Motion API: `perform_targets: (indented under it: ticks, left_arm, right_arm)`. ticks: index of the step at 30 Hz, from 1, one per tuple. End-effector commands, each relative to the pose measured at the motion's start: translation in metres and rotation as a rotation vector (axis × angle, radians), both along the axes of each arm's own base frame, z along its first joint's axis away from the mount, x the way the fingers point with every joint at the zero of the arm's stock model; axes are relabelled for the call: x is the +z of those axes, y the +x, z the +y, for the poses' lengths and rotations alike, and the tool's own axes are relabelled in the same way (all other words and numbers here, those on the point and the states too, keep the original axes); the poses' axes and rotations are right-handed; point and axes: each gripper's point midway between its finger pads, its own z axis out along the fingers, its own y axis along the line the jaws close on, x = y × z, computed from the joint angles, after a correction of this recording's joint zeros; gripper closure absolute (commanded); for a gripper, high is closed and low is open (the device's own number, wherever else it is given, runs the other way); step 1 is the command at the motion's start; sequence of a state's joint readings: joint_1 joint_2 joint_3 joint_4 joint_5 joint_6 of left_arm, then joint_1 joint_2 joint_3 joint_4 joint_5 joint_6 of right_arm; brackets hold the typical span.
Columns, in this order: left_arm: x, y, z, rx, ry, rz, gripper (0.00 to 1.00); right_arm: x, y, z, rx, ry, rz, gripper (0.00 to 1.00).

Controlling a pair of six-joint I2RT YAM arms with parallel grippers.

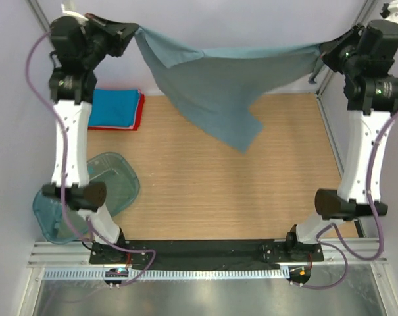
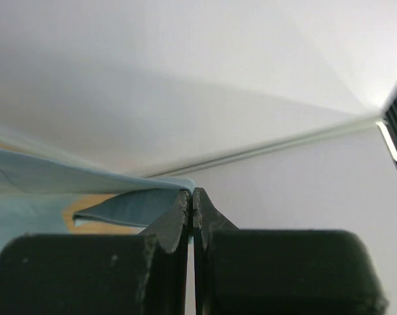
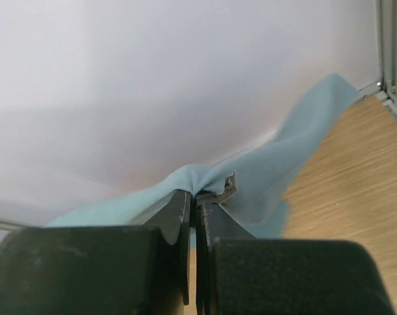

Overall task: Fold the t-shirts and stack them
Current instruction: Flatten the tshirt out

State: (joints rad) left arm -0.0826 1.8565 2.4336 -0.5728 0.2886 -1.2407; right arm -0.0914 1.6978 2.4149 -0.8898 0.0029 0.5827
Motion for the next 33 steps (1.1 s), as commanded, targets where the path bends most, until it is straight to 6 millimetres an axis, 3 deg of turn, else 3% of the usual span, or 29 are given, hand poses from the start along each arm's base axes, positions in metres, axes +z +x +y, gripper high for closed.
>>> perform_targets:
  ticks: [1,4,5,6,7,8,10,11,12,14,15,17,18,21,24,28,29,33]
  left_arm:
    - [0.074,-0.096,0.005,-0.024,0.058,-0.236,1.0]
    - [0.012,-0.102,0.008,-0.022,0.129,-0.06,1.0]
    - [-0.027,-0.109,0.006,-0.035,0.155,0.041,1.0]
    - [-0.048,-0.111,0.004,-0.042,0.179,0.089,1.0]
    - [-0.067,-0.116,0.001,-0.054,0.185,0.139,1.0]
    - [-0.104,-0.127,-0.011,-0.097,0.196,0.216,1.0]
    - [-0.141,-0.141,-0.022,-0.135,0.218,0.286,1.0]
    - [-0.176,-0.155,-0.032,-0.17,0.236,0.352,1.0]
    - [-0.195,-0.163,-0.034,-0.176,0.246,0.388,1.0]
    - [-0.226,-0.175,-0.036,-0.186,0.24,0.452,1.0]
    - [-0.256,-0.19,-0.037,-0.201,0.251,0.512,1.0]
    - [-0.282,-0.205,-0.035,-0.203,0.261,0.569,1.0]
    - [-0.299,-0.217,-0.032,-0.207,0.265,0.611,1.0]
    - [-0.327,-0.243,-0.025,-0.218,0.295,0.697,1.0]
    - [-0.331,-0.256,-0.017,-0.202,0.338,0.721,1.0]
    - [-0.323,-0.275,0.001,-0.158,0.406,0.762,1.0]
    - [-0.313,-0.276,0.002,-0.155,0.408,0.742,1.0]
    - [-0.312,-0.282,-0.003,-0.186,0.383,0.769,1.0]
  right_arm:
    - [0.031,-0.065,-0.013,-0.085,-0.105,-0.066,0.99]
    - [-0.025,-0.076,-0.032,-0.182,-0.139,0.105,0.99]
    - [-0.039,-0.079,-0.034,-0.19,-0.142,0.143,0.99]
    - [-0.071,-0.082,-0.034,-0.188,-0.14,0.223,0.99]
    - [-0.088,-0.085,-0.034,-0.193,-0.125,0.26,0.99]
    - [-0.123,-0.093,-0.034,-0.206,-0.103,0.352,0.99]
    - [-0.155,-0.105,-0.036,-0.229,-0.089,0.428,0.99]
    - [-0.171,-0.112,-0.038,-0.248,-0.092,0.466,0.99]
    - [-0.203,-0.122,-0.041,-0.261,-0.103,0.547,0.99]
    - [-0.221,-0.141,-0.053,-0.326,-0.145,0.607,0.99]
    - [-0.242,-0.154,-0.055,-0.334,-0.161,0.682,0.99]
    - [-0.256,-0.168,-0.057,-0.355,-0.169,0.732,0.99]
    - [-0.273,-0.178,-0.055,-0.351,-0.166,0.786,0.99]
    - [-0.306,-0.197,-0.035,-0.298,-0.065,0.87,0.99]
    - [-0.334,-0.223,-0.021,-0.277,0.001,0.979,0.99]
    - [-0.338,-0.248,-0.026,-0.302,-0.036,1.047,0.99]
    - [-0.338,-0.251,-0.027,-0.303,-0.042,1.057,0.99]
    - [-0.337,-0.257,-0.027,-0.308,-0.047,1.091,0.99]
